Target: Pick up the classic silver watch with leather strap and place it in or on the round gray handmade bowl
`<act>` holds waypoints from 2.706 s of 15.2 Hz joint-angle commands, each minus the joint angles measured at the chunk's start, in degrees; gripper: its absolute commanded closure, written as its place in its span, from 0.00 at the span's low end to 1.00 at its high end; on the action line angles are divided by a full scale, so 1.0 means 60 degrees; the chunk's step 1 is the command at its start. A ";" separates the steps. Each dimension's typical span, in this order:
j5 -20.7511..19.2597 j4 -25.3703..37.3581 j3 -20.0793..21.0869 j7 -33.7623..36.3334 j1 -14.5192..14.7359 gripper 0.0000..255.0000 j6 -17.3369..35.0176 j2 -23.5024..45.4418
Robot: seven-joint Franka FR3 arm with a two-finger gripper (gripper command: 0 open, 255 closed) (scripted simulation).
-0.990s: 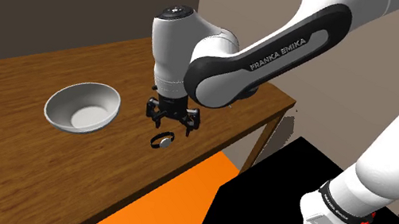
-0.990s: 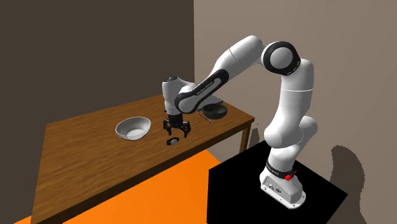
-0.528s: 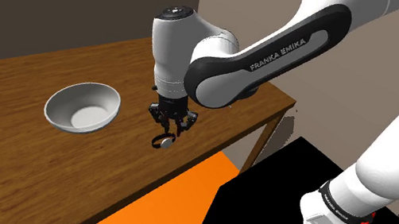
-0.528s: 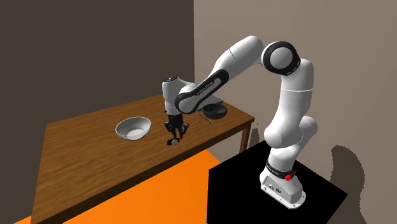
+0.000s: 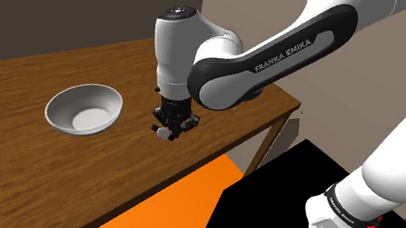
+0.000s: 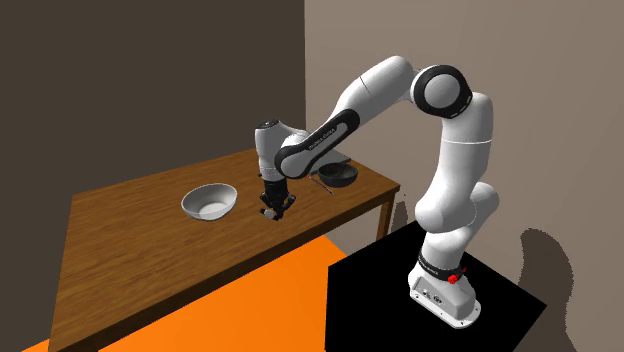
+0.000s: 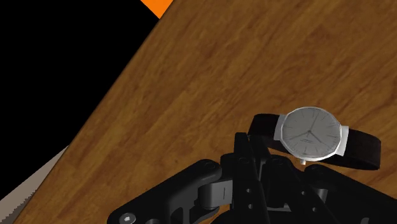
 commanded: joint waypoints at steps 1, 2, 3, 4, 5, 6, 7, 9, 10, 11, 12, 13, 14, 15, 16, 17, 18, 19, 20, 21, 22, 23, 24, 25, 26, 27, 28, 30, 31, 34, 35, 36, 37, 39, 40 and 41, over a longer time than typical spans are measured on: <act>0.0115 0.0042 0.0040 -0.0084 -0.0043 1.00 -0.0095 -0.0101; 0.0228 0.0087 0.0080 -0.0165 -0.0083 1.00 -0.0198 -0.0205; 0.0340 0.0133 0.0117 -0.0246 -0.0121 1.00 -0.0303 -0.0307; 0.0449 0.0183 0.0150 -0.0325 -0.0156 1.00 -0.0409 -0.0408; 0.0555 0.0234 0.0179 -0.0402 -0.0189 1.00 -0.0516 -0.0508; 0.0659 0.0288 0.0206 -0.0478 -0.0220 1.00 -0.0624 -0.0606; 0.0761 0.0345 0.0229 -0.0552 -0.0248 1.00 -0.0733 -0.0703; 0.0954 0.0464 0.0266 -0.0695 -0.0300 1.00 -0.0956 -0.0889; 0.1046 0.0527 0.0281 -0.0763 -0.0323 1.00 -0.1069 -0.0979; 0.1135 0.0593 0.0293 -0.0829 -0.0344 1.00 -0.1183 -0.1066; 0.1220 0.0661 0.0301 -0.0894 -0.0362 1.00 -0.1298 -0.1151; 0.1302 0.0731 0.0308 -0.0955 -0.0380 1.00 -0.1413 -0.1233; 0.1380 0.0803 0.0314 -0.1015 -0.0397 1.00 -0.1530 -0.1313; 0.1454 0.0878 0.0316 -0.1072 -0.0411 1.00 -0.1648 -0.1390; 0.1526 0.0954 0.0317 -0.1126 -0.0424 1.00 -0.1766 -0.1463; 0.1593 0.1033 0.0318 -0.1178 -0.0438 1.00 -0.1885 -0.1534; 0.1657 0.1115 0.0314 -0.1228 -0.0448 1.00 -0.2005 -0.1602; 0.1717 0.1198 0.0311 -0.1275 -0.0458 1.00 -0.2125 -0.1667; 0.1774 0.1284 0.0306 -0.1320 -0.0467 1.00 -0.2246 -0.1729; 0.1827 0.1372 0.0301 -0.1363 -0.0475 1.00 -0.2368 -0.1787; 0.1877 0.1462 0.0295 -0.1403 -0.0483 1.00 -0.2490 -0.1843; 0.1924 0.1554 0.0289 -0.1441 -0.0491 1.00 -0.2612 -0.1895; 0.1967 0.1648 0.0281 -0.1476 -0.0497 1.00 -0.2735 -0.1944; 0.2007 0.1745 0.0274 -0.1509 -0.0503 1.00 -0.2859 -0.1989; 0.2043 0.1844 0.0267 -0.1540 -0.0509 1.00 -0.2983 -0.2032; 0.2077 0.1945 0.0259 -0.1568 -0.0514 1.00 -0.3107 -0.2071; 0.2107 0.2048 0.0252 -0.1595 -0.0519 1.00 -0.3231 -0.2107; 0.2347 0.1957 0.0082 -0.1987 -0.0655 1.00 -0.3323 -0.2415; 0.2536 0.1774 -0.0089 -0.2344 -0.0769 1.00 -0.3298 -0.2667; 0.2956 0.1297 -0.0655 -0.3339 -0.1023 1.00 -0.3252 -0.3289; 0.3053 0.1160 -0.0848 -0.3647 -0.1093 1.00 -0.3242 -0.3455; 0.3133 0.1034 -0.1031 -0.3946 -0.1170 1.00 -0.3234 -0.3603; 0.3197 0.0919 -0.1212 -0.4236 -0.1247 1.00 -0.3228 -0.3734; 0.3277 0.0721 -0.1579 -0.4789 -0.1387 1.00 -0.3216 -0.3945; 0.3298 0.0637 -0.1755 -0.5054 -0.1461 1.00 -0.3210 -0.4029; 0.3309 0.0564 -0.1925 -0.5314 -0.1541 1.00 -0.3205 -0.4099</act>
